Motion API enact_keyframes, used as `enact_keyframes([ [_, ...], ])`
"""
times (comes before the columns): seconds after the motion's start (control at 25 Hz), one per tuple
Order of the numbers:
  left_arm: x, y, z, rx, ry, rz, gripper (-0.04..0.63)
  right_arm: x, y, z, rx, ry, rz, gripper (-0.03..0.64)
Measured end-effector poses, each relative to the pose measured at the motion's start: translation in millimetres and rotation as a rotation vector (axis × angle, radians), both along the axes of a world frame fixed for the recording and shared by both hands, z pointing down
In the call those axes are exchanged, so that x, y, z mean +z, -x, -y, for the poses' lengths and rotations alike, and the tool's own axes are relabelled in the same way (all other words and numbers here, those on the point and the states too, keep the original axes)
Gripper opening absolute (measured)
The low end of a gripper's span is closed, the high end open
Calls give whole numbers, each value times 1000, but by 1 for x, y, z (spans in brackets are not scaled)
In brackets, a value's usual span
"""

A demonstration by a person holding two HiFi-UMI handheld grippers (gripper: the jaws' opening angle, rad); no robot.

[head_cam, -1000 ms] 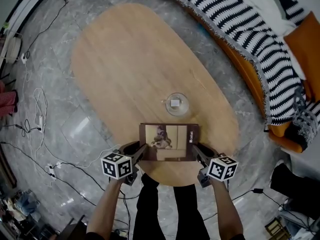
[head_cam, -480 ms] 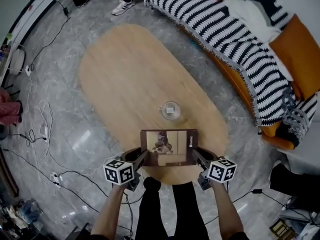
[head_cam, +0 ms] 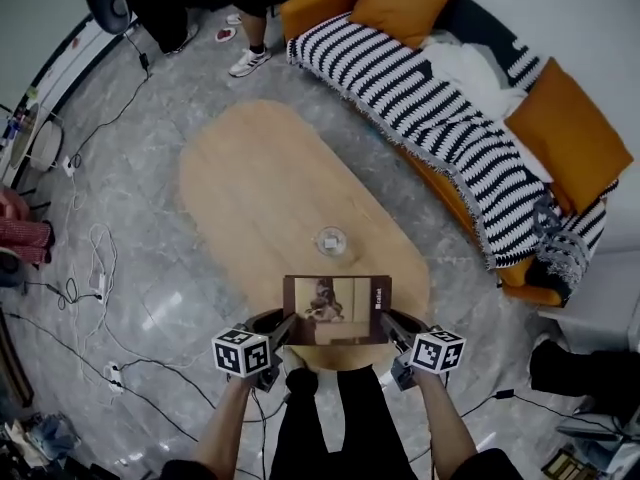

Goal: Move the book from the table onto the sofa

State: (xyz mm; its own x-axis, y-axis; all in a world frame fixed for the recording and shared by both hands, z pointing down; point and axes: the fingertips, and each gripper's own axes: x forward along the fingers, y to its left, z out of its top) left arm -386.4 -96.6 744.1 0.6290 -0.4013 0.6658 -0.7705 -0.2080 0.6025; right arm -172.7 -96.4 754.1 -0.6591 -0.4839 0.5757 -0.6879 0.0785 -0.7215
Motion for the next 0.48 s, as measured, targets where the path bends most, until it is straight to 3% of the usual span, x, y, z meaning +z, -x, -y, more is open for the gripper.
enact_keyframes([
  [0.48, -132, -8, -31, -14, -89, -45, 121, -141, -10, -30, 27, -89, 2, 100],
])
